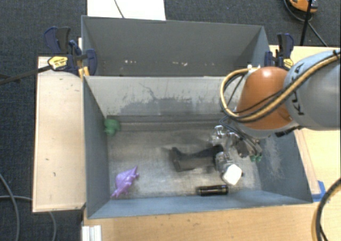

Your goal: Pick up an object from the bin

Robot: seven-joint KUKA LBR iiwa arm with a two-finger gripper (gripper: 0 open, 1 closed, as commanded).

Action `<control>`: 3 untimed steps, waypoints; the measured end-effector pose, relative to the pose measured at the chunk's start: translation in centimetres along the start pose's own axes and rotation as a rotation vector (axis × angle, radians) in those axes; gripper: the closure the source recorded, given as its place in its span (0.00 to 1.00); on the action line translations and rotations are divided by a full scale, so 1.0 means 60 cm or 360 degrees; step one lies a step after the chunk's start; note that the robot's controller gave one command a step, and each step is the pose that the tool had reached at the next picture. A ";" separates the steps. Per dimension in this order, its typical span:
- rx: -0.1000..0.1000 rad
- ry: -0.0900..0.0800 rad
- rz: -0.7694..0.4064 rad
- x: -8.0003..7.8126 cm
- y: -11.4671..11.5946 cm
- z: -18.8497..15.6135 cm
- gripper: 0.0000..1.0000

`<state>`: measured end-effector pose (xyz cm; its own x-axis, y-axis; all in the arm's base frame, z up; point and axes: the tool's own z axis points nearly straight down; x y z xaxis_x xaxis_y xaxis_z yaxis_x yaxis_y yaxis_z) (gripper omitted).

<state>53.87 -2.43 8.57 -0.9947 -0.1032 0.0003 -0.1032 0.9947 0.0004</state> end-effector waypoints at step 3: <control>0.0000 -0.0008 -0.0006 0.003 0.001 -0.005 1.00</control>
Offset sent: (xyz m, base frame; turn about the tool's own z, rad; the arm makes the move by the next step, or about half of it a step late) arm 0.0000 0.0000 0.0000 0.0000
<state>53.71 -2.40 8.89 -0.9943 -0.1068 -0.0046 -0.1068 0.9943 0.0005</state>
